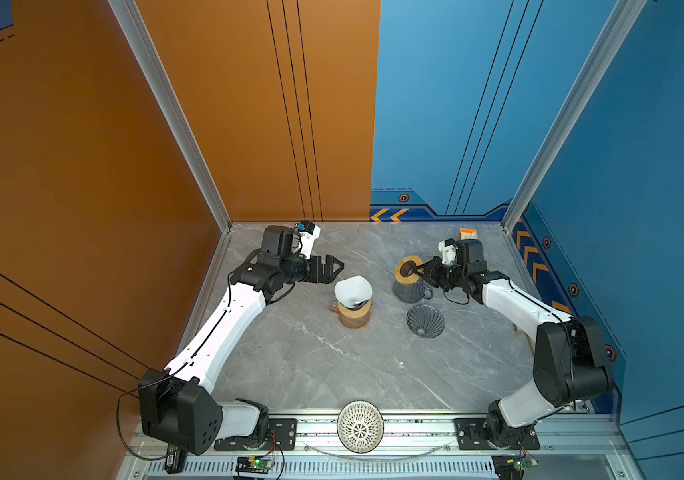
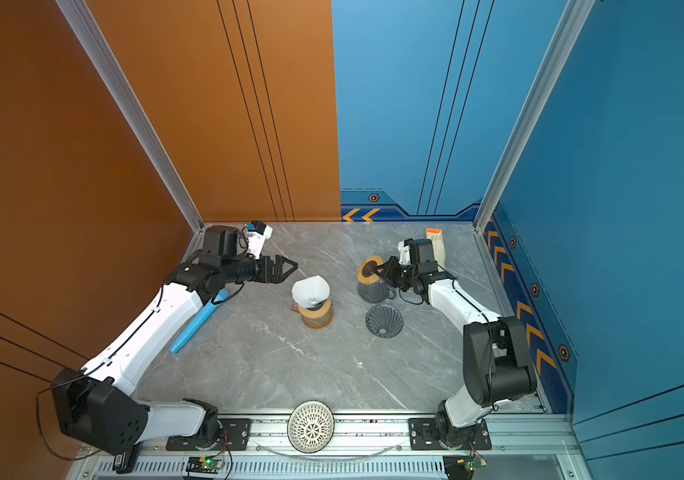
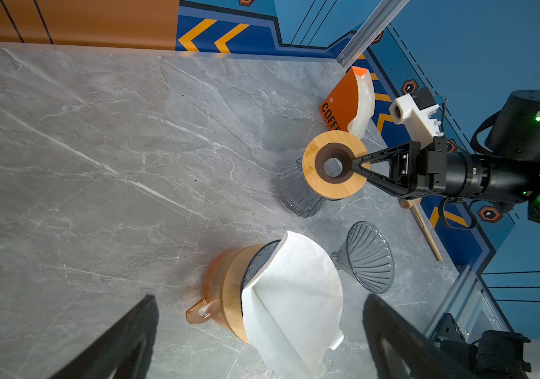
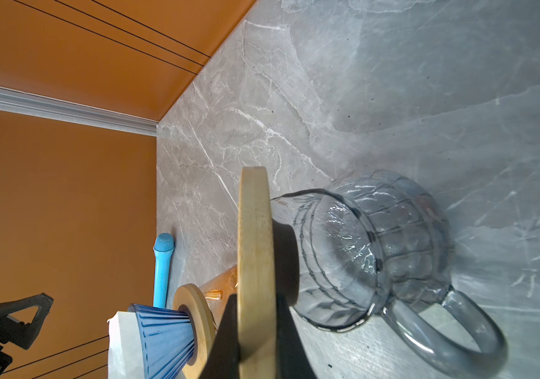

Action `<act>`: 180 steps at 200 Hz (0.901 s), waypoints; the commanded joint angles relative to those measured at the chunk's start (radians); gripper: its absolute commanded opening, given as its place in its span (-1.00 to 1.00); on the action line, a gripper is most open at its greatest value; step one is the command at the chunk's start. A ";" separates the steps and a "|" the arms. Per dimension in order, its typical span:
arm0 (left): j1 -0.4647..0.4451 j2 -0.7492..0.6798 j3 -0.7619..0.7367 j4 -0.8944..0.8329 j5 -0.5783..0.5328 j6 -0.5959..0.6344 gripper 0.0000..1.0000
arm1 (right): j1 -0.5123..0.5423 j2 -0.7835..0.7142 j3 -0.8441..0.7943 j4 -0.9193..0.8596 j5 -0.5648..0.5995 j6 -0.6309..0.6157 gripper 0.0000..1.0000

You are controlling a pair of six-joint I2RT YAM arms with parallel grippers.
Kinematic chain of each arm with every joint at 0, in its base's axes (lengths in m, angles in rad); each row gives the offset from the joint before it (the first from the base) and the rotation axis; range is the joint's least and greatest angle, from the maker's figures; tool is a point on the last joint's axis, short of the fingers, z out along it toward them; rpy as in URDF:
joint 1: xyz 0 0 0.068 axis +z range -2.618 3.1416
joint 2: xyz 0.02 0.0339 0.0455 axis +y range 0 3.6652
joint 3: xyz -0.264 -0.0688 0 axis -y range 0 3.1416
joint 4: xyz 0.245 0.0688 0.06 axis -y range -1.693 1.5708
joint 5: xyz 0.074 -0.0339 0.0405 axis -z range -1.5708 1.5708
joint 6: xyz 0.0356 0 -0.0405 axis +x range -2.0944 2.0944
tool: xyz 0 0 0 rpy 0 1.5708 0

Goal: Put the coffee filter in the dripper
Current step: 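Lower the bamboo ring onto the glass pitcher mouth and open the right gripper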

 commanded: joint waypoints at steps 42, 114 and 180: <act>-0.018 -0.008 0.036 -0.034 -0.013 0.005 0.96 | -0.017 0.022 -0.004 0.020 -0.017 0.010 -0.70; -0.024 -0.011 0.033 -0.038 -0.015 0.005 0.96 | -0.020 0.051 -0.008 0.023 -0.021 0.008 -0.52; -0.025 -0.013 0.029 -0.044 -0.016 0.008 0.96 | -0.046 0.021 -0.026 0.007 0.017 -0.014 -0.47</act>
